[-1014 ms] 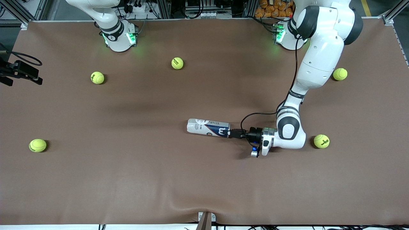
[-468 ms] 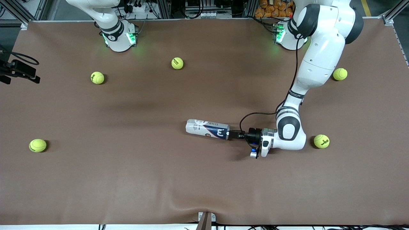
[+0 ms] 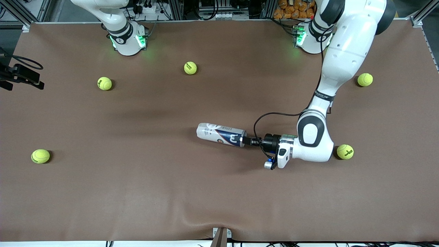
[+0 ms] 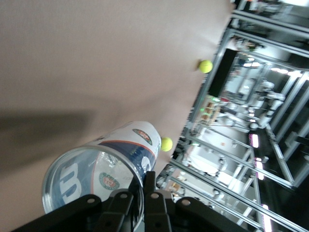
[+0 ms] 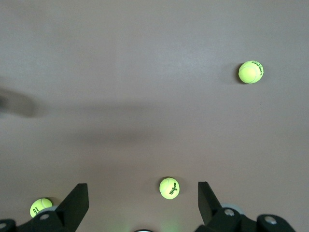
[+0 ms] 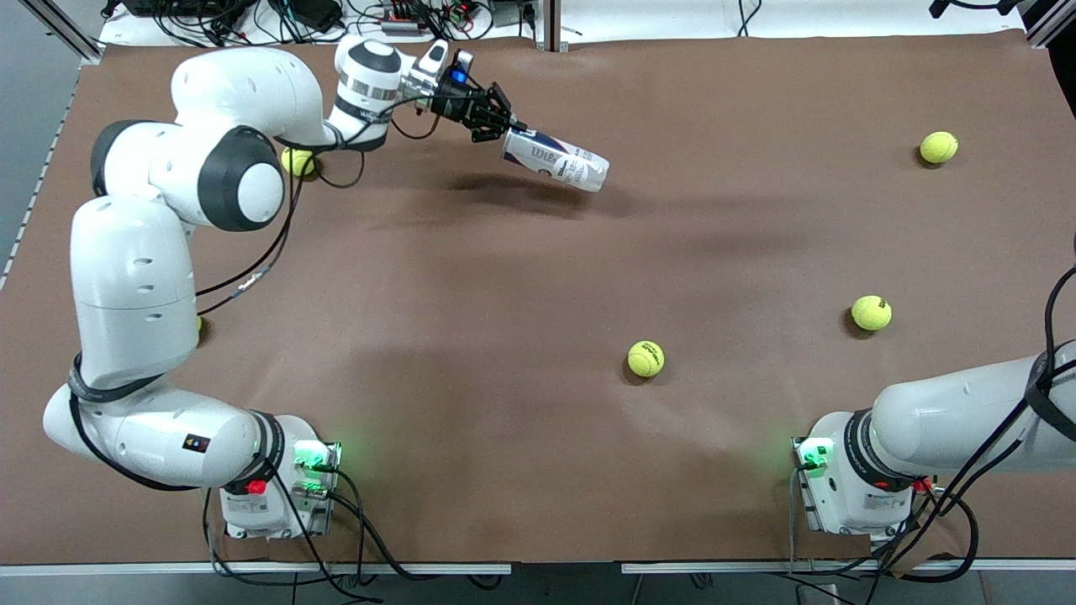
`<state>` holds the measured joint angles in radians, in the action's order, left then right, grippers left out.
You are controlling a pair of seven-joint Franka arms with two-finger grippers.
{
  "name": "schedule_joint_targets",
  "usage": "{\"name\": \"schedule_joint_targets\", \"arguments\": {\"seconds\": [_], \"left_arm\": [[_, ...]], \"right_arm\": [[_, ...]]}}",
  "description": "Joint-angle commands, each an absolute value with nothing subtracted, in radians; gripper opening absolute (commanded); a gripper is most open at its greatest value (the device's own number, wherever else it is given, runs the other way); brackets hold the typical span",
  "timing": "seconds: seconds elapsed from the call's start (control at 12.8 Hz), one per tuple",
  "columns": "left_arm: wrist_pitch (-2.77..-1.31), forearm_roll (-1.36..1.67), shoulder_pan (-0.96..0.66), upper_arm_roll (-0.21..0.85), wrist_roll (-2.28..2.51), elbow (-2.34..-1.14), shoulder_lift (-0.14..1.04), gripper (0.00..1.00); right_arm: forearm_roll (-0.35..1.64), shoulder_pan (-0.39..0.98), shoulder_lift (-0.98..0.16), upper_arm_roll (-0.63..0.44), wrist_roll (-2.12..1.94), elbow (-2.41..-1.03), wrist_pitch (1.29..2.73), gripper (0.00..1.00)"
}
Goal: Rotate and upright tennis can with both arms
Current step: 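Lift and rotate the can upright with the left gripper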
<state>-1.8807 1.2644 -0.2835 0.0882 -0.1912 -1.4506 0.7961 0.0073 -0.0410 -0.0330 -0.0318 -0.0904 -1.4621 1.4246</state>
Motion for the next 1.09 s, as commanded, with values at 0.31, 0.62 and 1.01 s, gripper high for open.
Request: {"name": "schedule_joint_targets", "arguments": {"seconds": [0.31,0.62,1.01], "left_arm": [[-2.039,0.836,-0.466,0.078,0.358,-1.415,0.606,0.0],[-2.045,0.49,-0.575,0.075,0.635,-1.327,0.606,0.0],[-2.048,0.111,-0.741,0.046,0.798,-1.256,0.647,0.0]], "right_arm": [[0.023,-0.037,-0.014,-0.028,-0.087,-1.47,1.414,1.0],[0.017,-0.034,-0.014,-0.031,-0.086,-1.47,1.414,1.0],[0.029,0.052,-0.011,-0.149,-0.086,-1.47,1.414,1.0]]}}
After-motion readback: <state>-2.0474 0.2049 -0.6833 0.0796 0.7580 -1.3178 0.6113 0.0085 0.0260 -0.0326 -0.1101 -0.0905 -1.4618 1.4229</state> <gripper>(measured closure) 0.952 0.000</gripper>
